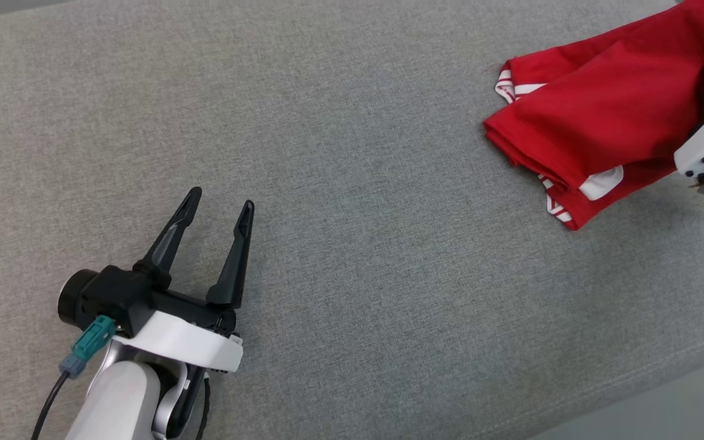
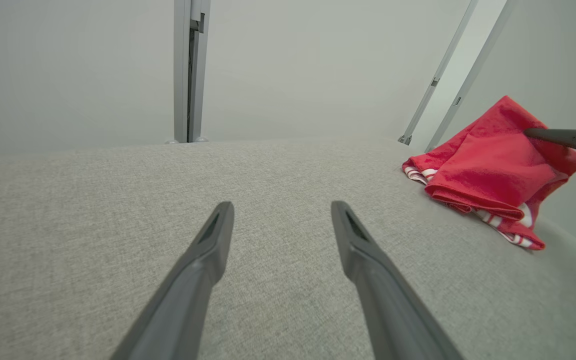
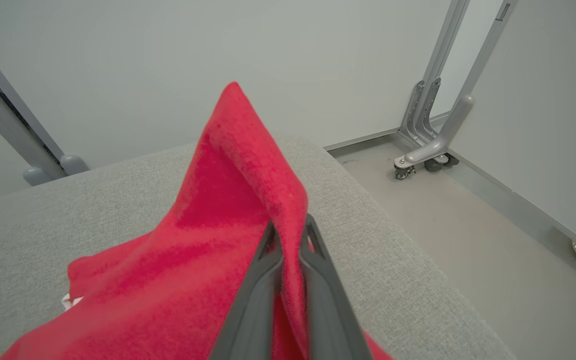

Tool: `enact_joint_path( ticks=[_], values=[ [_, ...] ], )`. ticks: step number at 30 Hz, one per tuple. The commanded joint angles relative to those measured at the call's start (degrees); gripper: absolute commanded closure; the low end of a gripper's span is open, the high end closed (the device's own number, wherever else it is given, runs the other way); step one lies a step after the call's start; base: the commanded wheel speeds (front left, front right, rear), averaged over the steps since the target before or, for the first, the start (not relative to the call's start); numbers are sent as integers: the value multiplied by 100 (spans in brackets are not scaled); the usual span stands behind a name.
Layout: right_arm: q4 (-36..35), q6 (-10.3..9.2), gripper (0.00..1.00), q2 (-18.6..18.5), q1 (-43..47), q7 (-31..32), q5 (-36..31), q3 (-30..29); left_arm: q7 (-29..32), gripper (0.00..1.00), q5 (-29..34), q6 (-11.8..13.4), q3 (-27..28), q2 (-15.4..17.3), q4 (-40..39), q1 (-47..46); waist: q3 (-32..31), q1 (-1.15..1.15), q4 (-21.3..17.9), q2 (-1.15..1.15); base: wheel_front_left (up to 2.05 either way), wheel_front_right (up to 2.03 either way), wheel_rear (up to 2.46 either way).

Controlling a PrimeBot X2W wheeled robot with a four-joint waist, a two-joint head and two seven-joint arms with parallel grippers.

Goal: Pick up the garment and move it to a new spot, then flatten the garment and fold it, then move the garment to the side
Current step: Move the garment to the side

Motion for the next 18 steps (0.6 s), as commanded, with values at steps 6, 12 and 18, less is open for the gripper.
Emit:
enact_joint_path(
  ticks=[6,12,18],
  values=[
    [469,-1,98,-6,-321,-171,-451,-309,35,0,33,40,-13,77,-88,-150,122,0,-38,0,0,0,0],
    [529,-1,0,48,-321,-219,-778,-529,4,0,-27,38,-47,56,-7,-134,38,0,29,0,0,0,0],
    [449,-1,0,-9,-308,-258,-1312,-781,-143,0,-135,79,-29,-47,158,13,-412,0,219,0,0,0,0]
  ],
)
